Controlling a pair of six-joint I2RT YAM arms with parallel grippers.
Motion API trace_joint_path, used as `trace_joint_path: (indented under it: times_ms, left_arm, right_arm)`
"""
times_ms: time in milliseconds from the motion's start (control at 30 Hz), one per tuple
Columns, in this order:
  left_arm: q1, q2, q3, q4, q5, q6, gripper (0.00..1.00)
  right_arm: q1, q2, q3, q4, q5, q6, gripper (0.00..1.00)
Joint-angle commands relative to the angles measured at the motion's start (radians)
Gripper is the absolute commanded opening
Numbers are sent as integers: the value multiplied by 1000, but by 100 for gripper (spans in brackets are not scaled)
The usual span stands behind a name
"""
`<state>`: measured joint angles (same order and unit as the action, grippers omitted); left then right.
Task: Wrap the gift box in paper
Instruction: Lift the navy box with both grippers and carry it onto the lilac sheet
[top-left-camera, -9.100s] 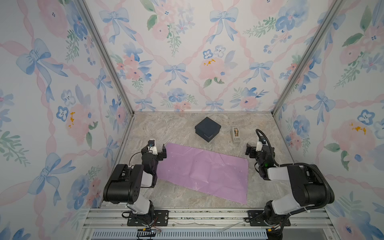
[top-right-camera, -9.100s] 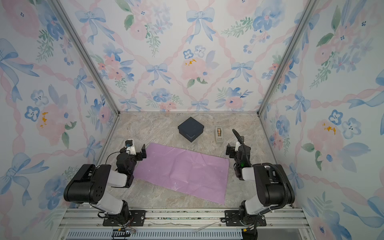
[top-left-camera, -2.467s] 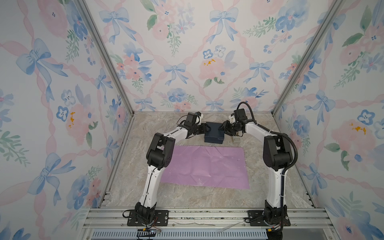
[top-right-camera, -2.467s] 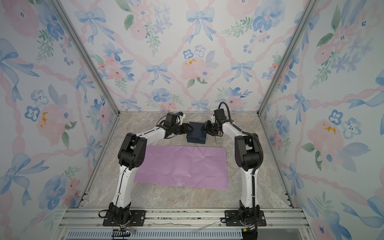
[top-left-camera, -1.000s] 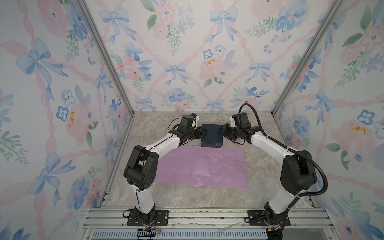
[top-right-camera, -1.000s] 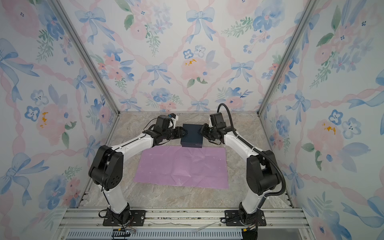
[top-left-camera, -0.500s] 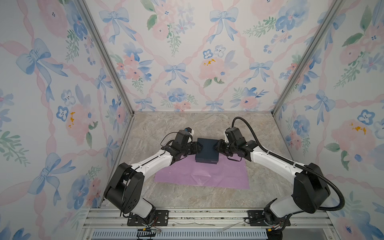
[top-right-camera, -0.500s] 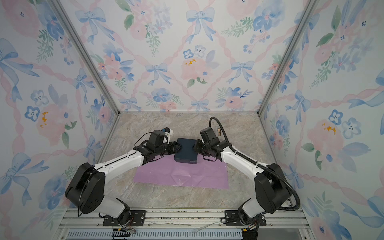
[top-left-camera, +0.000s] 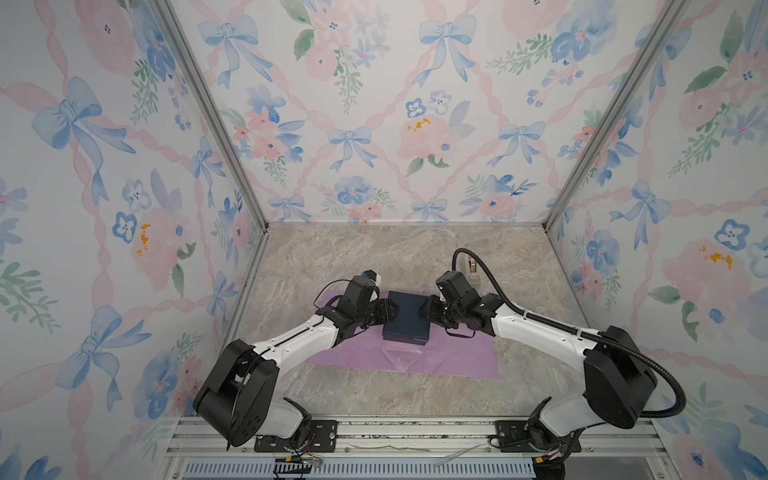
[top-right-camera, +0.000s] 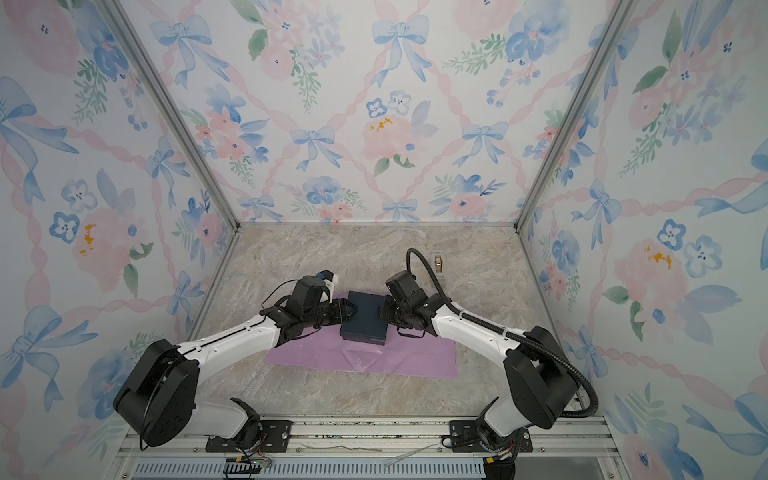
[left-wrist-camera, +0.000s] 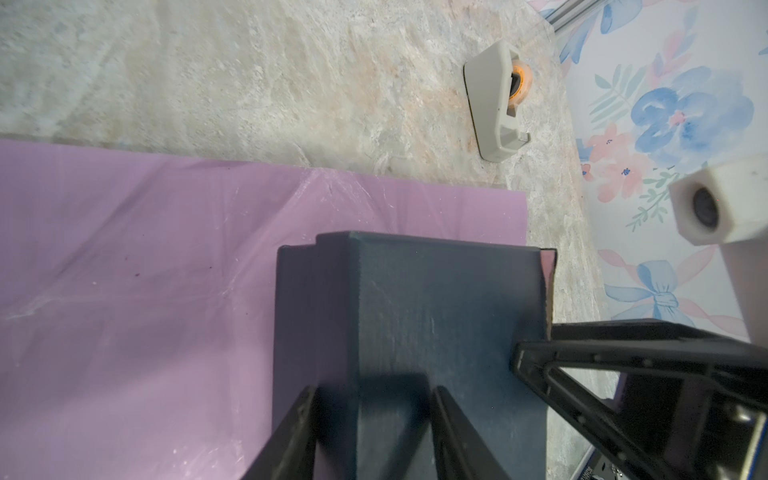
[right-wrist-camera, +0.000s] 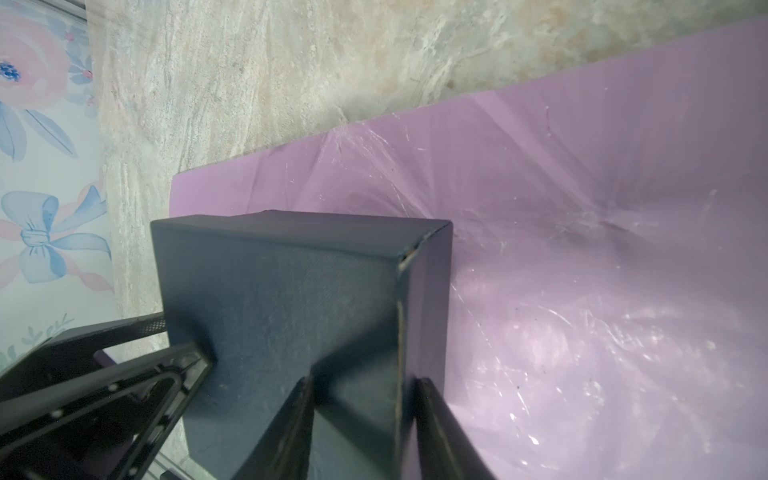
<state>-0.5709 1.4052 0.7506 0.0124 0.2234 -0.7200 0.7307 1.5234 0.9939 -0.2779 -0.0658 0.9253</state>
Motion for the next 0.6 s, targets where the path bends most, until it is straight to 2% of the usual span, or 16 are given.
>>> trace_joint_path:
  times_ms: [0,567]
  left_arm:
    - [-26,-27,-8,69,54,-18,45]
    - [-26,-45,-99,69,38,-39,44]
  right_arm:
    - [35,7,-13,85,-43,22,41]
    - [56,27,-28,78,-46,43,41]
